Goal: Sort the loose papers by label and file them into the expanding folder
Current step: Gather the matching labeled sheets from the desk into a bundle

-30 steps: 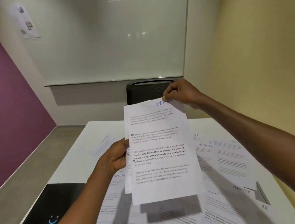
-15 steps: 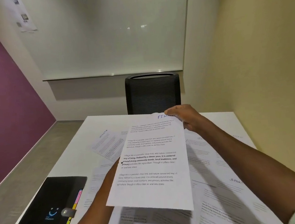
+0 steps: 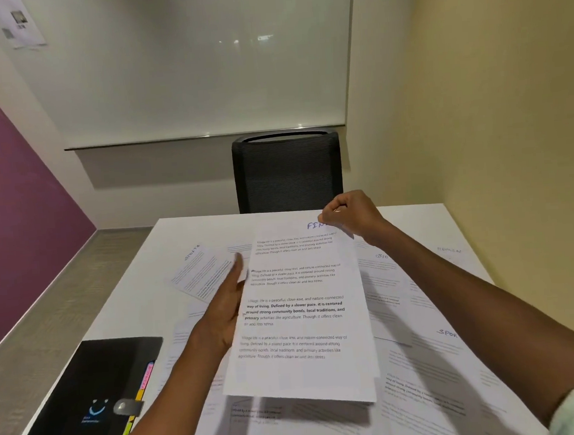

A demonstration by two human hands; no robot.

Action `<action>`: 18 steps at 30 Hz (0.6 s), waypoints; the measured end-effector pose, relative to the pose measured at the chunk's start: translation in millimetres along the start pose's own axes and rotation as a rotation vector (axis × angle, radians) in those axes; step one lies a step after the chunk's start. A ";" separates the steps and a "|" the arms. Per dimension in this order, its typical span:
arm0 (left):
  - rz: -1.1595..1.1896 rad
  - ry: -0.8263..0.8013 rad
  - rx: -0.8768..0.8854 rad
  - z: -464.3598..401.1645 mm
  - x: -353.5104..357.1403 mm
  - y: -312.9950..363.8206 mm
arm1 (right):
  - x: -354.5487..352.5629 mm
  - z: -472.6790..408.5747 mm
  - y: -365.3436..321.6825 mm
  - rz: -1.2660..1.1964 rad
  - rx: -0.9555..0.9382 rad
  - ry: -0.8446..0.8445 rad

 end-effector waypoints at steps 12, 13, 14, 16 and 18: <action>-0.404 0.429 0.525 -12.7 6.5 0.8 | 25.6 57.4 97.4 -0.359 0.180 -0.105; -0.461 0.447 0.551 -11.8 7.8 0.9 | 27.2 62.9 102.4 -0.301 0.150 -0.029; -0.508 0.468 0.567 -10.7 8.8 -0.3 | 28.0 66.9 106.1 -0.263 0.118 0.044; -0.585 0.505 0.608 -9.3 12.1 -3.1 | 28.4 73.3 108.5 -0.230 0.062 0.145; -0.598 0.536 0.618 -11.4 11.4 -10.0 | 29.2 78.4 114.2 -0.237 0.046 0.198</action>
Point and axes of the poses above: each hand's wrist, its own z-axis away from the middle knuckle, its own x-axis out of the palm, y = z × x, the point moved 5 cm from there along -z, towards the middle knuckle, and after that the axes turned 9 degrees about -z, right-handed, at the moved point
